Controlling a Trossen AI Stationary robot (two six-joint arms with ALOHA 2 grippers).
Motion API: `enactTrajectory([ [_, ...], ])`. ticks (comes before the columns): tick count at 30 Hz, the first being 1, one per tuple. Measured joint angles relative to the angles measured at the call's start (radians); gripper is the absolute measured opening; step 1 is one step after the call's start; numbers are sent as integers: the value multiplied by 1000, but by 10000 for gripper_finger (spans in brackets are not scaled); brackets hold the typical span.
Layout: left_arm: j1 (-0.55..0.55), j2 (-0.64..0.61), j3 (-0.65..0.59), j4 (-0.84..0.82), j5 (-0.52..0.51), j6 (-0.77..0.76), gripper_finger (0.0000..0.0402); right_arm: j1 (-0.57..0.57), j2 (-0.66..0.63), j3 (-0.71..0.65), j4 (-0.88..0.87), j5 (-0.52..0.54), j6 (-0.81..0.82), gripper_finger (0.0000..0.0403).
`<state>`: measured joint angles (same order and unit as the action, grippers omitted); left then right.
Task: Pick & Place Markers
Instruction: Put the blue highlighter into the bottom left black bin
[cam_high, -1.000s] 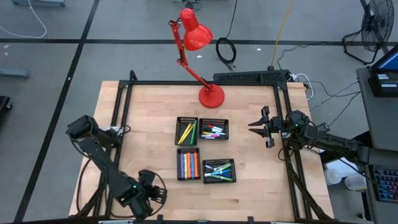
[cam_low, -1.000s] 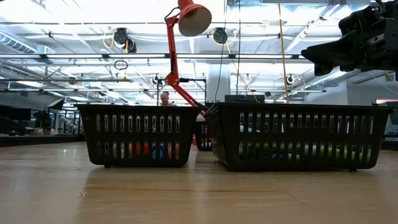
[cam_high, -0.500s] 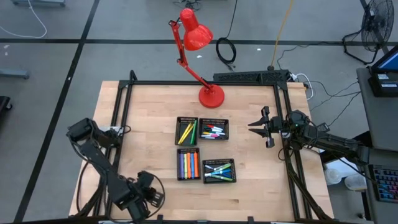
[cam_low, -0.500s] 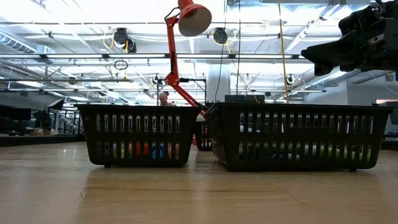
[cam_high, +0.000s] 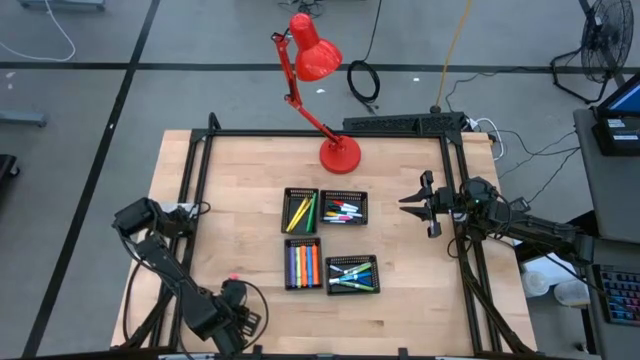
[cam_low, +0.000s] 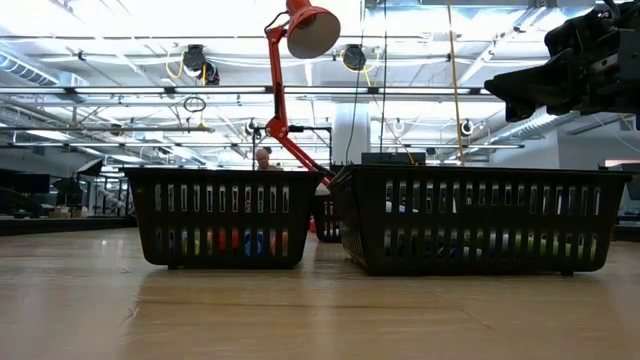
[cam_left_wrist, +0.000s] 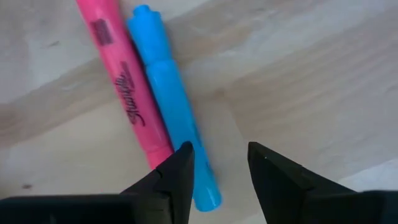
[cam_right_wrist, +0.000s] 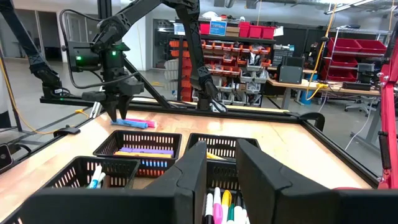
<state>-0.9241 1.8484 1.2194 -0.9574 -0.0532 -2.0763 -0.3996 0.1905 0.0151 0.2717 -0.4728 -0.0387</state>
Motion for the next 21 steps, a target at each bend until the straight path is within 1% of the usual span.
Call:
enactTrajectory([
  [5, 0, 0, 0, -55, 0, -31, 157, 0, 0, 0, 0, 0, 0, 77],
  [8, 0, 0, 0, -61, -3, -49, 157, 0, 0, 0, 0, 0, 0, 77],
  [12, 1, 0, -24, -4, -26, -61, 157, 0, 0, 0, 0, 0, 0, 77],
  [21, 1, -7, -130, 133, -26, -85, 157, 0, 0, 0, 0, 0, 0, 77],
])
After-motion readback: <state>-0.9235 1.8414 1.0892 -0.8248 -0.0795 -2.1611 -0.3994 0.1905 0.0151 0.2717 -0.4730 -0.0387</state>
